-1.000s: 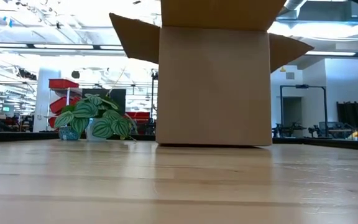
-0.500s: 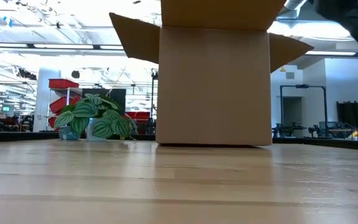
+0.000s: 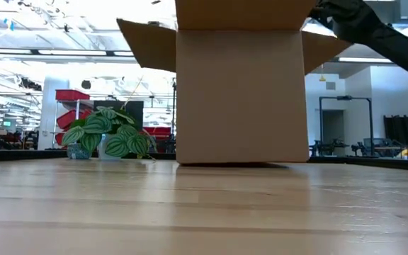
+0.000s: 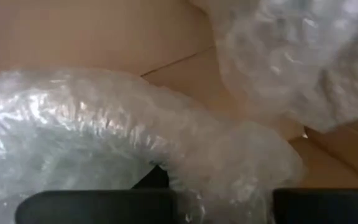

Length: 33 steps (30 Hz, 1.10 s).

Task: Wrap mug
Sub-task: Put the yellow wrapped mug into the cardboard box

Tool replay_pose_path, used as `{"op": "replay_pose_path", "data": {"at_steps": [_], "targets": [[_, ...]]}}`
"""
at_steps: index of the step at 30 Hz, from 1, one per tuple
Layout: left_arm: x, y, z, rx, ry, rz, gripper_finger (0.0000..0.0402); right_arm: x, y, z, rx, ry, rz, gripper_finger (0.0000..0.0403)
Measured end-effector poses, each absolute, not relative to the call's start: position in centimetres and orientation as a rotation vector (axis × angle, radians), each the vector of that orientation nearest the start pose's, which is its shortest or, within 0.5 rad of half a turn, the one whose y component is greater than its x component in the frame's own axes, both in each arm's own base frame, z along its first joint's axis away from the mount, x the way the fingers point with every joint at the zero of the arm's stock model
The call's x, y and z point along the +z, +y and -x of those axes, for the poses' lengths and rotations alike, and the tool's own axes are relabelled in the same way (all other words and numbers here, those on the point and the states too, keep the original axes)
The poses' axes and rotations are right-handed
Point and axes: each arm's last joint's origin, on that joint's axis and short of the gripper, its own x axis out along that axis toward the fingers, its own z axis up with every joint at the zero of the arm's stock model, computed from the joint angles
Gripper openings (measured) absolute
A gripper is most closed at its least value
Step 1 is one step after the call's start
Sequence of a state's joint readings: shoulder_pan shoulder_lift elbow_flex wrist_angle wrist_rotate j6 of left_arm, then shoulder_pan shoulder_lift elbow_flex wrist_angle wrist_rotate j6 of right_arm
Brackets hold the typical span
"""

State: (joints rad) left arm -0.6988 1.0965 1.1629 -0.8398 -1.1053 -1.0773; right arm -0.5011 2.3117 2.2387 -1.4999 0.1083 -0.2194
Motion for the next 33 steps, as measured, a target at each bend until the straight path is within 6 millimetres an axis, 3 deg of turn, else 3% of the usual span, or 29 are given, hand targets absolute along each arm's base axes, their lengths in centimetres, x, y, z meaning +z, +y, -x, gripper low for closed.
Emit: {"op": "replay_pose_path", "data": {"at_steps": [9, 14, 18, 23, 33], "targets": [[35.9, -10.8, -16.9, 0.567, 0.207, 0.445, 0.0001, 22.0, -21.7, -38.4, -0.248, 1.713, -0.16, 0.0031], [36.1, -10.9, -17.0, 0.548, 0.211, 0.434, 0.0001, 21.0, -21.5, -38.1, -0.238, 1.754, -0.169, 0.0113], [36.1, -11.0, -17.0, 0.539, 0.216, 0.437, 0.0001, 21.3, -21.4, -37.9, -0.246, 1.755, -0.177, 0.0187], [36.1, -11.0, -17.0, 0.537, 0.217, 0.44, 0.0001, 23.8, -21.1, -37.1, -0.294, 1.707, -0.195, 0.0239], [36.6, -11.3, -17.3, 0.503, 0.202, 0.421, 0.0001, 32.3, -19.2, -33.6, -0.398, 1.5, -0.191, 0.024]]}}
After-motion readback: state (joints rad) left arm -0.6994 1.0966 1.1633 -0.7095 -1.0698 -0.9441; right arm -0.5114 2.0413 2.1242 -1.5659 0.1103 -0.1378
